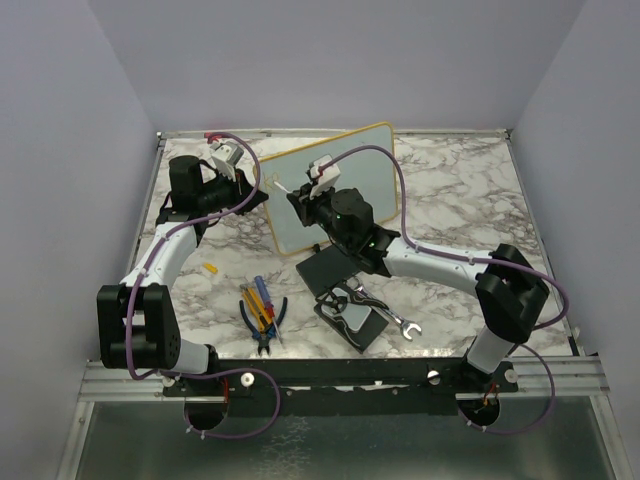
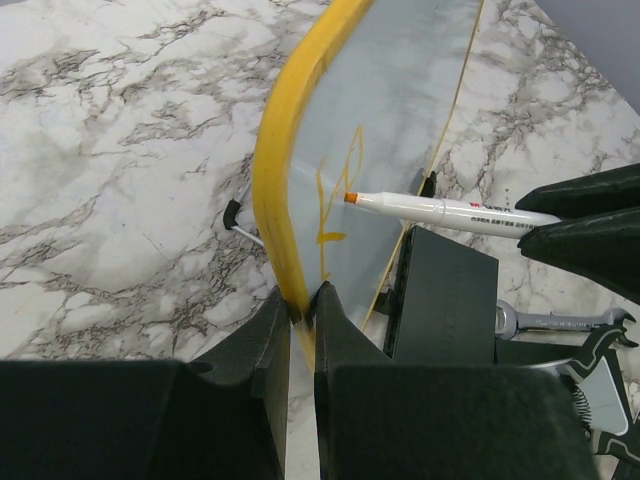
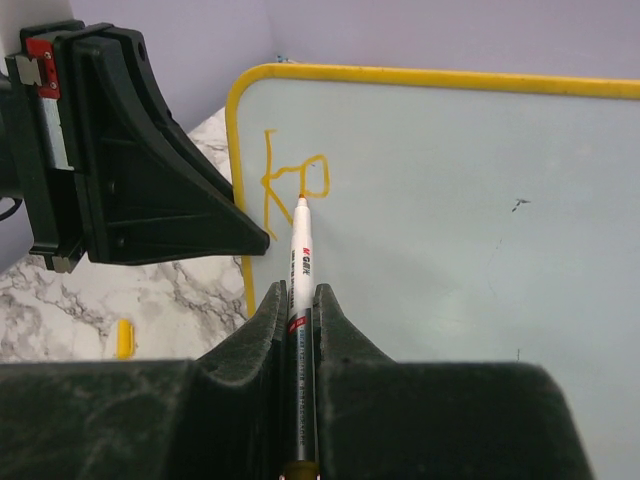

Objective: Write a sentence on the whiteboard

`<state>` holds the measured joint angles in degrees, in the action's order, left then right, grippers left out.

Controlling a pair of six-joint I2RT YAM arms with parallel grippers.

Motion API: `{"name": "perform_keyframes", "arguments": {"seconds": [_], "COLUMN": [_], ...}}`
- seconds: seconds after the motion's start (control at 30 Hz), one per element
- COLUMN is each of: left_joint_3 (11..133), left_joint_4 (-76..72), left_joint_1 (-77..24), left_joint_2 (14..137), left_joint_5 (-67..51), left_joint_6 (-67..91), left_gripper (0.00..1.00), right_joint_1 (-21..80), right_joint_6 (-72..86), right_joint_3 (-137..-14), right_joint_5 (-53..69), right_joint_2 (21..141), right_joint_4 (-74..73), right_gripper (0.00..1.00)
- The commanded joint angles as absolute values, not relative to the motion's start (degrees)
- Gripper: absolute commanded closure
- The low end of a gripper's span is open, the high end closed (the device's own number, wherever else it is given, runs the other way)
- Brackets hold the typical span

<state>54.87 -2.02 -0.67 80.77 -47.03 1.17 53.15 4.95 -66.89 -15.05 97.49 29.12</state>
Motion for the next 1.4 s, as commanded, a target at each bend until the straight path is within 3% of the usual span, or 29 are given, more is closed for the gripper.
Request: {"name": "perform_keyframes", "arguments": {"seconds": [0.0,0.73,1.03,1.37], "left_joint_3": [54.58,54.49,54.49,54.32], "left_joint_4": [2.46,2.55,2.67,2.64], "left_joint_1": [-2.09,-2.1,-2.07,-2.07], "left_joint_2": [81.52,81.47,81.4,81.28], "left_joint_5": [-46.16,-45.9,-45.69,-45.71], "left_joint_6": [-1.58,-1.61,-1.64,-1.61], "left_gripper": [1.0,1.0,1.0,1.0], "right_joint_1": [52.82,52.82,52.91,52.91], "right_joint_6": [6.22,5.8,4.27,3.17], "right_joint_3": [-64.54,-62.73,-58.93,-61.55], "right_joint_5": [-15.78,-22.84,-14.8,-17.04], "right_joint_2": [98.11,96.24,91.09,92.06], "right_joint_4": [28.23,28.52,32.89,33.16], "right_gripper": [0.99,0.99,0.99,0.99]}}
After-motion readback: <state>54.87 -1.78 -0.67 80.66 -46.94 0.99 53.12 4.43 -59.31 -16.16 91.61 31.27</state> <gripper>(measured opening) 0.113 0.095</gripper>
